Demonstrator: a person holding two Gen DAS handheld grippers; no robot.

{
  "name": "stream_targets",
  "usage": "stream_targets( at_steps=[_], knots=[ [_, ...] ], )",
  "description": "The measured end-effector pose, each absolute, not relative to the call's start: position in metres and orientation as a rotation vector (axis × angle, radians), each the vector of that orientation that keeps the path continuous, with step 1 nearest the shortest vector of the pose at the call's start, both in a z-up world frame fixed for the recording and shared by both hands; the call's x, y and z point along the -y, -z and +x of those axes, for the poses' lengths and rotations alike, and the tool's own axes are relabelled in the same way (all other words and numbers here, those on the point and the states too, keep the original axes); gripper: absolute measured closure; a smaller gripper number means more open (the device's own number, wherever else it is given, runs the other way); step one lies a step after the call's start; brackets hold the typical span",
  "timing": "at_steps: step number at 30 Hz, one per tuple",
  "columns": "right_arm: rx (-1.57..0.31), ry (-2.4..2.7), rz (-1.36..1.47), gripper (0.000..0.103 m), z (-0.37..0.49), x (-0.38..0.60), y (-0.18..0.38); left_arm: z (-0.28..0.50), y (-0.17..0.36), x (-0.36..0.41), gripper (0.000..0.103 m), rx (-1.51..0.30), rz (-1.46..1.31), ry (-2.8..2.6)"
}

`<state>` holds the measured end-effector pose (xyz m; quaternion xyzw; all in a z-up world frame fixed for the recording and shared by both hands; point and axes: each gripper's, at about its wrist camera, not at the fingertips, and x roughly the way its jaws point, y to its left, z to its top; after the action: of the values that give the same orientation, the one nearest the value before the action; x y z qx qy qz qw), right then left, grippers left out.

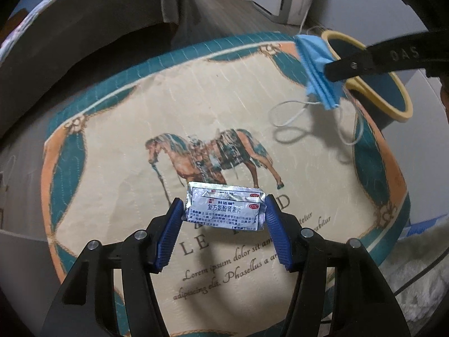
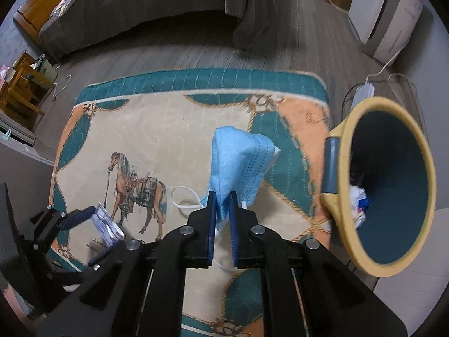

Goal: Collect trash
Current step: 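Carry blister pack and mask over the bin and open both tools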

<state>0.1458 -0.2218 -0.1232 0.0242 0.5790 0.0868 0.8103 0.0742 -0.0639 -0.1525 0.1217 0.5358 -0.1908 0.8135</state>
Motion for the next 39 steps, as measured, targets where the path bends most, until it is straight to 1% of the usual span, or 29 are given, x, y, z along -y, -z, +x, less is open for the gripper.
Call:
stream_targets(
  at_steps=[8, 19, 31, 39],
  knots=[
    [-1.179, -0.154, 0.038, 0.095, 0.138, 0.245, 0.105, 0.074, 0.139, 0.075, 0.043, -1.116, 0.220, 0.386],
    [-1.085, -0.084, 0.078, 0.095, 0.135, 0.310, 0.079, 0.072, 0.112, 0.144, 0.043, -1.010, 0.286, 0.480],
    [-1.092, -0.008, 0.208, 0.095, 0.135, 0.393, 0.094, 0.088, 0.095, 0.238, 0.043, -0.968, 0.292, 0.587],
    [-1.125, 0.087, 0.311, 0.095, 0.134, 0.451, 0.112, 0.103, 0.097, 0.302, 0.043, -0.959, 0.331, 0.665]
  ],
)
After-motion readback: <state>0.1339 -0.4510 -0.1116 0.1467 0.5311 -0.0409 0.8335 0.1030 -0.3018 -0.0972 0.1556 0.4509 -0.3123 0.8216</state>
